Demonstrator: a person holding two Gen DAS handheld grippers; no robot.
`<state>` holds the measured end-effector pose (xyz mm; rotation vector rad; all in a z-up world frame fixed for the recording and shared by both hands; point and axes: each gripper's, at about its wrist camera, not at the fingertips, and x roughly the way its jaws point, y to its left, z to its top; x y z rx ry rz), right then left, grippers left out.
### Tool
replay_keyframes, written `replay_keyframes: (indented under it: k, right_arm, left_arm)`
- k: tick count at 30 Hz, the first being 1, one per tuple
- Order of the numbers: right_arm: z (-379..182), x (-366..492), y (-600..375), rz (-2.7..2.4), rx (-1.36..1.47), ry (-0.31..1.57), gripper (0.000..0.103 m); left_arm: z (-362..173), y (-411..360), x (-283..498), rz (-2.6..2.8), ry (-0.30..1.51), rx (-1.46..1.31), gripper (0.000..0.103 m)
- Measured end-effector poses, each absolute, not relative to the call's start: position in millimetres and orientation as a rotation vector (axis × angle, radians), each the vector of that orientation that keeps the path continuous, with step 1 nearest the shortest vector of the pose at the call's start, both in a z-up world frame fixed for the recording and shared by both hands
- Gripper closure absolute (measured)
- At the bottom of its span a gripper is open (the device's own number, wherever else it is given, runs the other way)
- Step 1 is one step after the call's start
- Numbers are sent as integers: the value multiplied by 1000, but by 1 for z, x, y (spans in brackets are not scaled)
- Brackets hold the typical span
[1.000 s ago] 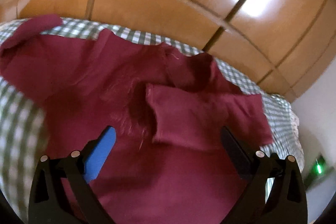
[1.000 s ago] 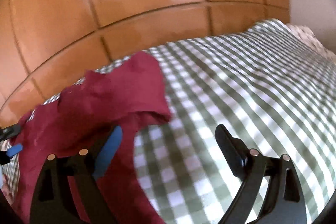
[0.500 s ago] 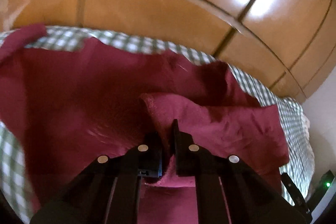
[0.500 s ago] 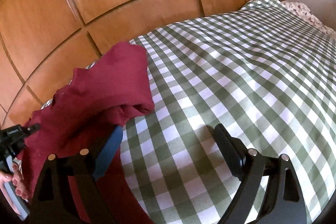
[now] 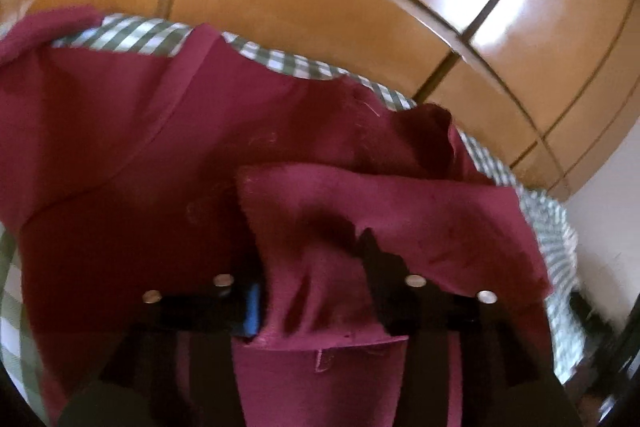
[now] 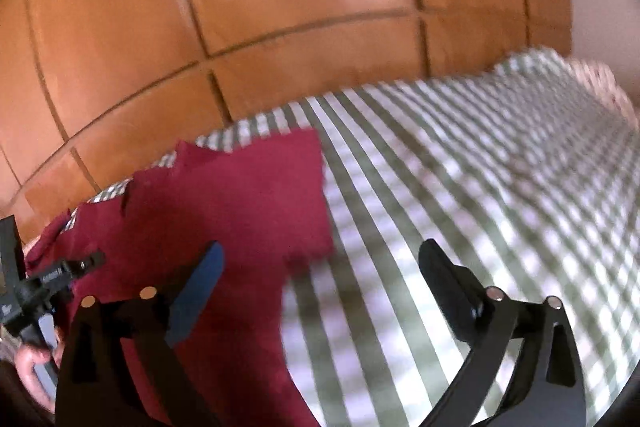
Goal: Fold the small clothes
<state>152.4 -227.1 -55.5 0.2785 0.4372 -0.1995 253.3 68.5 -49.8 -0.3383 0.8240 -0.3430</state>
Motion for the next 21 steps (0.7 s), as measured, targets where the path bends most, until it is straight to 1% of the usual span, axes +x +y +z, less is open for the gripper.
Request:
replay_keyframes:
  k: [2, 5, 6, 7, 8, 10, 14, 15, 16, 17, 18, 19, 21]
  right_arm:
    - [-49, 171, -221, -218, 219, 445, 3]
    - [-58, 207, -223, -345, 143, 545, 4]
    - [-66, 214, -229, -419, 127, 591, 4]
    - [-74, 220, -235, -480, 128, 637, 4]
    - [-83, 223, -244, -507, 162, 672, 4]
    - [-91, 225, -257, -494, 240, 695, 3]
    - [-82, 222, -247, -519, 177, 683, 3]
    - [-74, 216, -242, -546, 149, 648, 2]
    - [-67, 208, -235, -563, 122, 607, 2]
    - [-62, 200, -225, -554, 96, 562, 2]
    - [-57, 190, -213, -495, 71, 517, 2]
    - [-56, 184, -203, -432, 56, 495, 2]
    - [-61, 177, -188, -309, 33, 477, 2]
  left_arm:
    - [-47, 59, 251, -342, 818, -285, 45]
    - [-47, 56, 250, -336, 817, -262, 45]
    - [-47, 59, 251, -332, 819, -268, 47]
    - [-49, 61, 251, -315, 822, -271, 56]
    - [-50, 62, 252, -293, 825, -269, 62]
    - [-52, 63, 253, -287, 834, -272, 62]
    - [-52, 64, 253, -293, 834, -272, 62]
    - [-51, 65, 253, -295, 832, -277, 62]
    - [-51, 66, 252, -301, 827, -286, 59]
    - [-50, 67, 252, -315, 823, -298, 50]
    - [-48, 68, 250, -336, 818, -311, 44]
    - [-44, 69, 248, -331, 813, -310, 31]
    - [-34, 71, 241, -289, 782, -291, 22]
